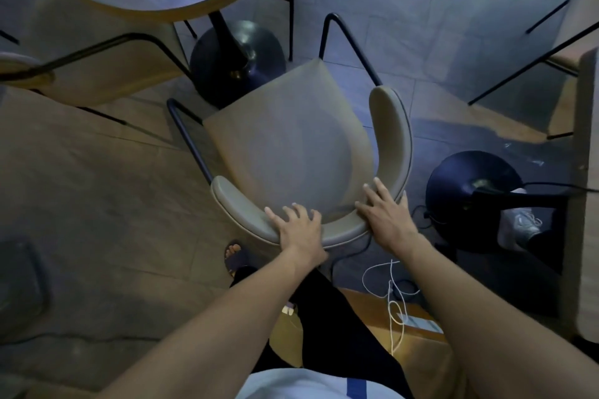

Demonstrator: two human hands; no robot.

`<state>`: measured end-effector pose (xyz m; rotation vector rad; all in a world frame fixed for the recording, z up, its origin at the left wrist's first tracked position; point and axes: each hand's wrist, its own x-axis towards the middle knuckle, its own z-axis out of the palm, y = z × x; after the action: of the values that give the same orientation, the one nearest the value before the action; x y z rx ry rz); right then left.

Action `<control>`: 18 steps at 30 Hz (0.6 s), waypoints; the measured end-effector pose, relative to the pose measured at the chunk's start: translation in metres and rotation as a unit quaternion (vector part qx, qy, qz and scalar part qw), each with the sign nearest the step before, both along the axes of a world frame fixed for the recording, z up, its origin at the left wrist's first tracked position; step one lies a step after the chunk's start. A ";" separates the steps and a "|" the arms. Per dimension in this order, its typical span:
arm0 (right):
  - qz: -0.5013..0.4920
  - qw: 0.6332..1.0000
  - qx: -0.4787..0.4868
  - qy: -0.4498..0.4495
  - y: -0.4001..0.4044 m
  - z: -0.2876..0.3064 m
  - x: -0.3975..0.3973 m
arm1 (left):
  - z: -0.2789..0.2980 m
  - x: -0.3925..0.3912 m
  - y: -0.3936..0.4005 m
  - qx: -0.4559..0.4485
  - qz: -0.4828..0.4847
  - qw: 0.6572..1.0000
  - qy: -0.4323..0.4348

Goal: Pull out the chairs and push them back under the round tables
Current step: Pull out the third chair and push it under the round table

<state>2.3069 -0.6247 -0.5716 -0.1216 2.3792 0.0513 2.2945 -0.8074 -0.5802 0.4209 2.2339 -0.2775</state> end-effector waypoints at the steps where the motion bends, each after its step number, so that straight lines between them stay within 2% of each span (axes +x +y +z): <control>1: -0.001 1.000 -0.006 -0.008 -0.006 -0.001 0.004 | 0.000 0.001 -0.007 0.001 -0.009 1.000 0.010; 11: -0.041 0.998 -0.044 -0.037 -0.015 0.005 0.001 | 0.006 -0.010 -0.009 -0.028 0.018 0.999 0.004; 18: -0.038 0.998 -0.052 0.014 -0.006 0.004 -0.027 | 0.016 -0.040 -0.001 -0.024 0.067 0.997 0.025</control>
<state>2.2800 -0.6309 -0.5673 -0.0795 2.4116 -0.1068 2.2547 -0.8085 -0.5641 0.2387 2.2873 -0.2724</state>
